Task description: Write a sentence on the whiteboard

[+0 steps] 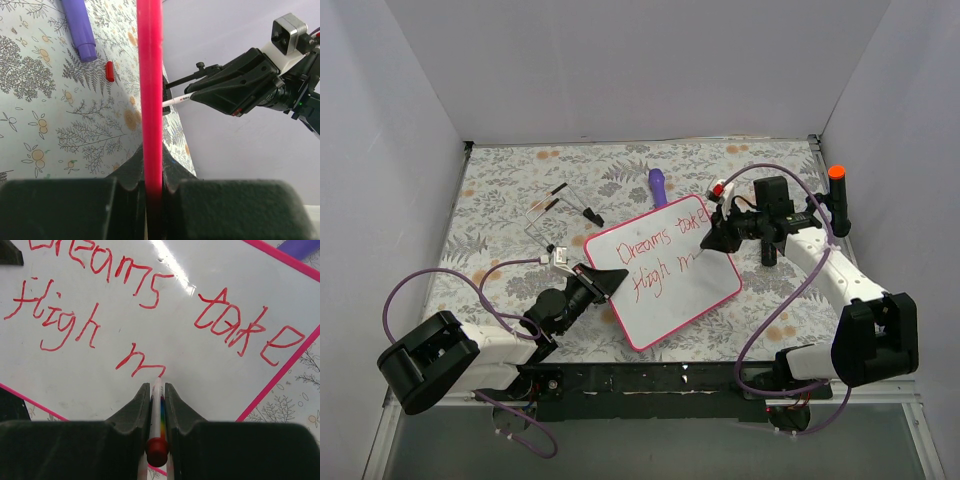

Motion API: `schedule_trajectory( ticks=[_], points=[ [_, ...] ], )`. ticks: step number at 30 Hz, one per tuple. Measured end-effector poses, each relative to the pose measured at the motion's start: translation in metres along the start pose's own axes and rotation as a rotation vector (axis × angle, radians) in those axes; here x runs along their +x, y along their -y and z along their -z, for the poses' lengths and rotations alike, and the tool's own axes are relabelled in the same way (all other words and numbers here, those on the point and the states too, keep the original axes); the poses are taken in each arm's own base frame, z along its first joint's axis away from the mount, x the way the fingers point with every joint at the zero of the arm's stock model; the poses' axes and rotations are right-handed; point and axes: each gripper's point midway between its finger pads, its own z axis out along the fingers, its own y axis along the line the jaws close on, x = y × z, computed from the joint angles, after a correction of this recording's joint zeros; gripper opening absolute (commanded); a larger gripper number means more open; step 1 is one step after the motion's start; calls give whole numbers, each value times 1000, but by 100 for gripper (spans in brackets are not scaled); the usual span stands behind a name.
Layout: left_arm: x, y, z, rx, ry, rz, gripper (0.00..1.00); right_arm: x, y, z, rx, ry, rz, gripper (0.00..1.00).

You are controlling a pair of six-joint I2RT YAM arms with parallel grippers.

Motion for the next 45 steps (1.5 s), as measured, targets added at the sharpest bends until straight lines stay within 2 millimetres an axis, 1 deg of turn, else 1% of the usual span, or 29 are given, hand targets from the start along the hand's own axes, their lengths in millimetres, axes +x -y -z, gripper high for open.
schedule_trajectory(
  ticks=[3,6,19,23,30,36,38,40,45],
  points=[
    [0,0,0,1,0,0,0,7,-6,3,-6,-14,1,1],
    [0,0,0,2,-2,-1,0,10,-9,4,-15,-18,1,1],
    [2,1,0,5,-10,0,0,9,-21,1,-76,-9,-22,1],
    [2,1,0,4,-10,1,0,7,-21,-1,-83,-6,-42,1],
    [2,1,0,6,-9,0,0,-5,-14,-4,-73,17,-44,1],
    [1,1,0,9,-8,0,0,-11,-12,-4,-70,28,-39,1],
    [1,1,1,9,-8,0,0,-13,-13,-1,-71,36,-35,1],
    [2,1,1,8,-8,0,0,-20,-16,5,-69,58,-18,1],
    [1,2,2,14,-5,-1,0,-43,-21,34,-26,143,46,1]
  ],
)
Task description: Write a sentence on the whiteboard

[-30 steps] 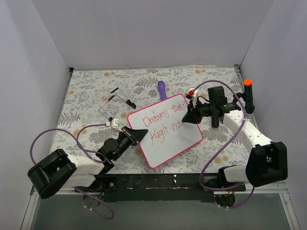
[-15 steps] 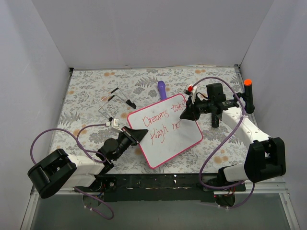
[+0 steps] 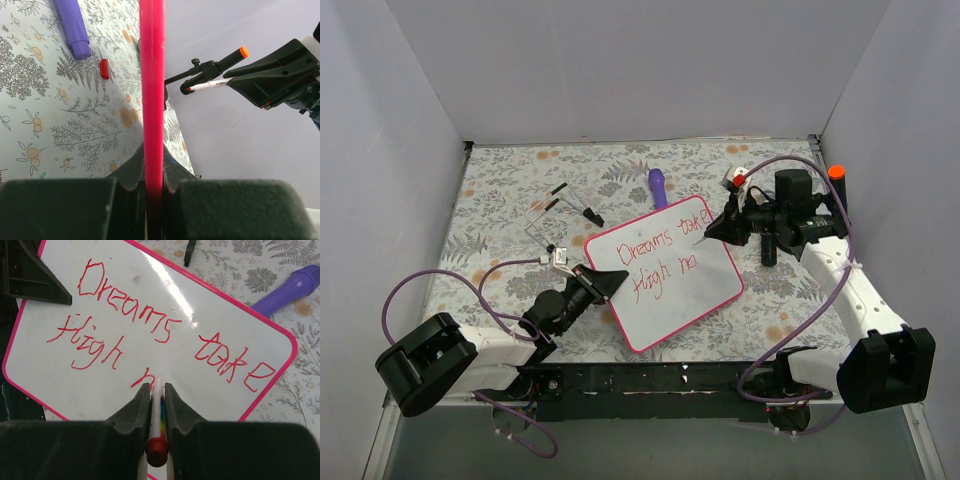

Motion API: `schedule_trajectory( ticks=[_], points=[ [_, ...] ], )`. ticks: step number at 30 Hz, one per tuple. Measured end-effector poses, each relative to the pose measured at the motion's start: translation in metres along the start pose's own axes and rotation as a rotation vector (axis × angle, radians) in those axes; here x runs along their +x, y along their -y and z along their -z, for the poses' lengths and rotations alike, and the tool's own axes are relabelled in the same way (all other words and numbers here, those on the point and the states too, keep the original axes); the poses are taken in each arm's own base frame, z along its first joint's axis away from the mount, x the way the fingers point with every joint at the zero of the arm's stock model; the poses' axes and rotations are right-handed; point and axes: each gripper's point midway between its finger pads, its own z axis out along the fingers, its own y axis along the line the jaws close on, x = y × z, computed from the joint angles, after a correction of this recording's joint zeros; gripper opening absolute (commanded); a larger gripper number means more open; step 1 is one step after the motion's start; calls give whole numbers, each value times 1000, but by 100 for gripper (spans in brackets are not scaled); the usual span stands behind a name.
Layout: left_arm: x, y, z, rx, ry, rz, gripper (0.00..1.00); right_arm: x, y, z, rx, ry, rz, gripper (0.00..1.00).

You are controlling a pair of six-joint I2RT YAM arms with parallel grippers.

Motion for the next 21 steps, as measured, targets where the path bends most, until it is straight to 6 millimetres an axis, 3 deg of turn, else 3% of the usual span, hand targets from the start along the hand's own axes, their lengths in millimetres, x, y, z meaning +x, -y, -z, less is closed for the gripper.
schedule_trajectory(
  ticks=[4,8,21],
  points=[
    [-1,1,2,7,4,1,0,-7,5,13,33,35,12,1],
    [-1,0,3,5,2,-1,0,6,13,19,57,28,-37,1],
    [-1,1,3,8,4,0,0,25,22,10,43,19,-97,1]
  ],
)
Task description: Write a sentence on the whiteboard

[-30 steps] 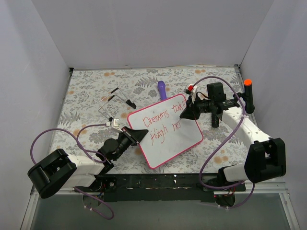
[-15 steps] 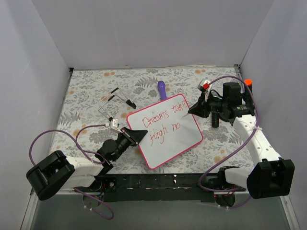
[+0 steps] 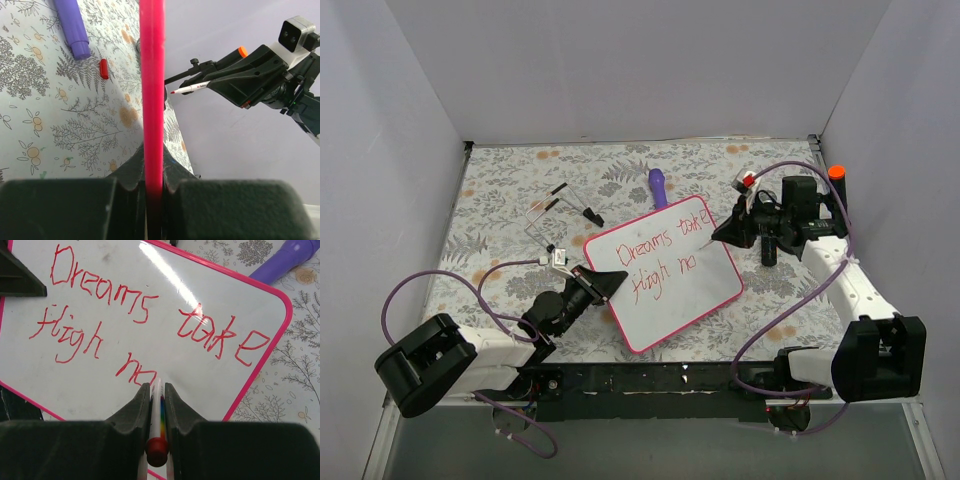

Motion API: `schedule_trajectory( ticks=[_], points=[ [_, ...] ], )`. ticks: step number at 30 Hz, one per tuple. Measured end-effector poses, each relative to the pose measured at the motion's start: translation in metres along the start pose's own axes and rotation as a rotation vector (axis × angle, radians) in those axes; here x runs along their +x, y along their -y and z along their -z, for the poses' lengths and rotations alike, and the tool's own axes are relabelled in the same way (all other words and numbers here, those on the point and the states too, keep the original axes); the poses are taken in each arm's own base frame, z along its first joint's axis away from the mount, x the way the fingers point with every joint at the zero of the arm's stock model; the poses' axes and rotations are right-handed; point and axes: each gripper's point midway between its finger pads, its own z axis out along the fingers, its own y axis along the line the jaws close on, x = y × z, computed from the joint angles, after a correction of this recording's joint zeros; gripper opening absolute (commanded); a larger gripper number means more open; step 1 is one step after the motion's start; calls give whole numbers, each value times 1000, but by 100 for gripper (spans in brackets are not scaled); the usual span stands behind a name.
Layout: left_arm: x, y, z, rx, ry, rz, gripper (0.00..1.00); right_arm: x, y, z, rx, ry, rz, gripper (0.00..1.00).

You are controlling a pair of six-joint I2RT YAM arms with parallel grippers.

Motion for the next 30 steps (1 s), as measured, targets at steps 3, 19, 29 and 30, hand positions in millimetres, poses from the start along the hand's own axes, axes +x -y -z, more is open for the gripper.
schedule_trajectory(
  ticks=[3,19,29,30],
  points=[
    [0,1,0,3,2,1,0,1,2,-3,-6,-1,-10,1],
    [2,-2,-1,-5,-5,-1,0,12,6,-21,-23,-36,-21,1],
    [2,-2,-1,-3,-6,0,0,20,8,-24,-8,-59,-30,1],
    [2,-2,-1,-3,-6,-1,0,22,8,-25,-9,-63,-33,1]
  ],
)
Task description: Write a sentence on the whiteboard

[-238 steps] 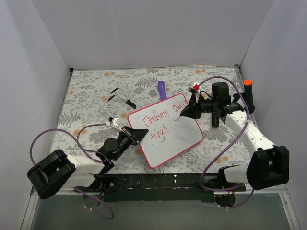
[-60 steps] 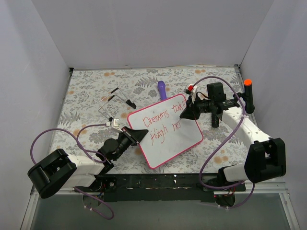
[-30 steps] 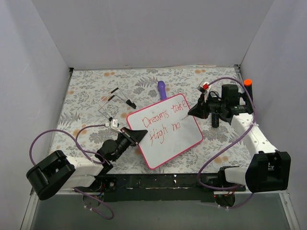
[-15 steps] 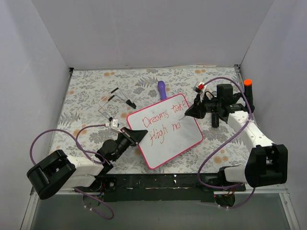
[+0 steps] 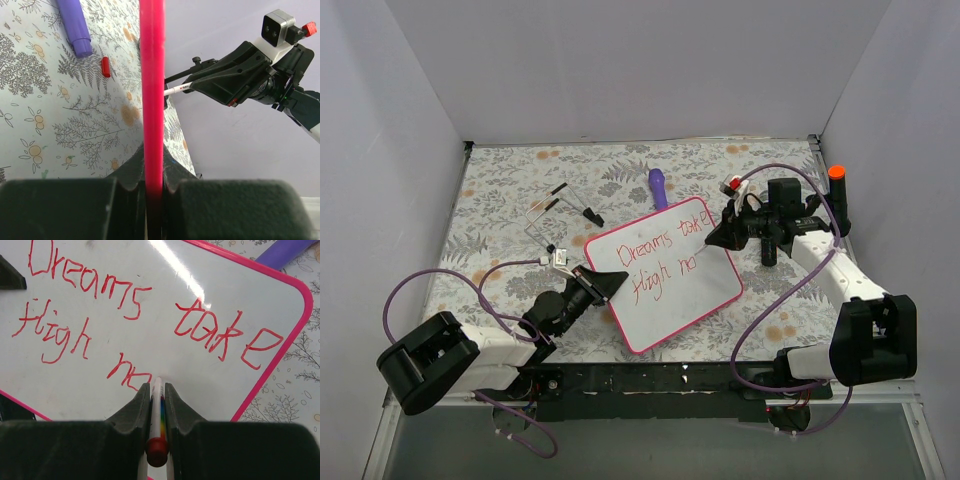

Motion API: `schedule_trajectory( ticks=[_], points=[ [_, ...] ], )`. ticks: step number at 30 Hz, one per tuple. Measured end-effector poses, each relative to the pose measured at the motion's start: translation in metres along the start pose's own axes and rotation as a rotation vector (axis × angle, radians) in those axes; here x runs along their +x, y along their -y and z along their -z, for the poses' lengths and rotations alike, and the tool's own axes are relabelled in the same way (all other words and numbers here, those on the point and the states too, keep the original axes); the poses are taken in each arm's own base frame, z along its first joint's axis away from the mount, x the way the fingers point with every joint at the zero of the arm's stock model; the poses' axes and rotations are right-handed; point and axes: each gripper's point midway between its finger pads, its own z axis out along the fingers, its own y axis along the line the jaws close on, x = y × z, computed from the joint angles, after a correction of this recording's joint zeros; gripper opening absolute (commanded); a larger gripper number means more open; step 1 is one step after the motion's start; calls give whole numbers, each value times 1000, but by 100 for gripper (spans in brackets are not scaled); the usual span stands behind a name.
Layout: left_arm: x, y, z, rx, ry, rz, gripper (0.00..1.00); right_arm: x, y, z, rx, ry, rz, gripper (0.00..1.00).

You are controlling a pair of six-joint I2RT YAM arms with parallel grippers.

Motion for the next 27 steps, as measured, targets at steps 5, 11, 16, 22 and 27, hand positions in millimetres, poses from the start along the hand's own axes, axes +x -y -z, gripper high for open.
schedule_trajectory(
  ticks=[5,11,16,22,27],
  points=[
    [0,0,0,-1,0,-1,0,3,-1,-2,-4,-8,2,1],
    [0,-1,0,-5,0,1,0,9,-2,-2,-8,-18,3,1],
    [0,-2,0,-9,1,4,0,13,-3,-1,-10,-24,16,1],
    [0,-3,0,-11,2,6,0,21,-9,2,-12,-43,16,1],
    [0,-3,0,-14,2,7,0,24,-8,2,-7,-52,10,1]
  ],
)
